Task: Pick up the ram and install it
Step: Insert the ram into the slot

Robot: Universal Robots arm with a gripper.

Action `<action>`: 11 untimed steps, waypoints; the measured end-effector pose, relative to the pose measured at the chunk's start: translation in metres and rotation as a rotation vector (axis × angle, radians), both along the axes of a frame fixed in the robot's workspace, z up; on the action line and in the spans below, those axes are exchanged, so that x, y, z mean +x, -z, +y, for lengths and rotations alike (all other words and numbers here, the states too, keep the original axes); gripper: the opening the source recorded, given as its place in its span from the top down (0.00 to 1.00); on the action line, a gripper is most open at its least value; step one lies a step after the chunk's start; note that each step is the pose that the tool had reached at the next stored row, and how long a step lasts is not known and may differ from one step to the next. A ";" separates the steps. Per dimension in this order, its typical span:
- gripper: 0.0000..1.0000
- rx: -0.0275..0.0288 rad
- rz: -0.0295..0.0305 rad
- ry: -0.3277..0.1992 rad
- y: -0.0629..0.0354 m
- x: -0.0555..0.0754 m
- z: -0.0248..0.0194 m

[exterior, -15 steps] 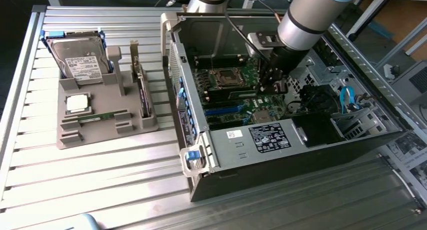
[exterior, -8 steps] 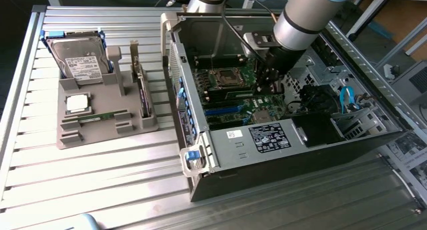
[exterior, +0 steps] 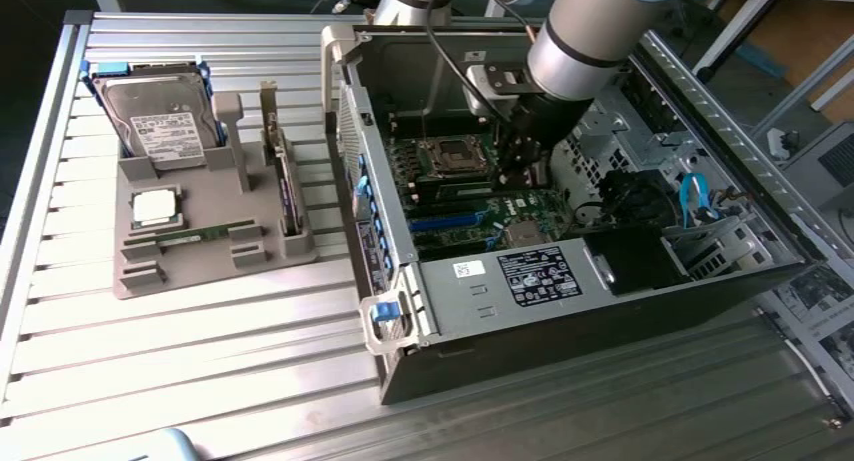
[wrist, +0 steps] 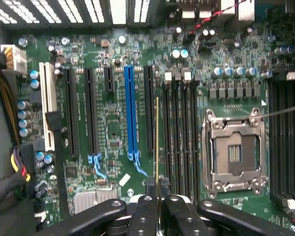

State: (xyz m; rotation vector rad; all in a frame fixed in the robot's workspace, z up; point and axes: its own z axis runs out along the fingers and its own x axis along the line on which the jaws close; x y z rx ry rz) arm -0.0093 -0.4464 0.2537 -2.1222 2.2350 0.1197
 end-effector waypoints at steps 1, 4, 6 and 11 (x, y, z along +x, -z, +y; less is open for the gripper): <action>0.88 -0.0002 0.0001 0.000 0.0000 -0.001 0.0004; 0.88 -0.0011 0.0001 0.000 0.0003 -0.003 0.0058; 0.88 -0.0016 0.0000 0.000 0.0005 -0.005 0.0100; 0.88 -0.0017 0.0000 0.000 0.0012 -0.010 0.0138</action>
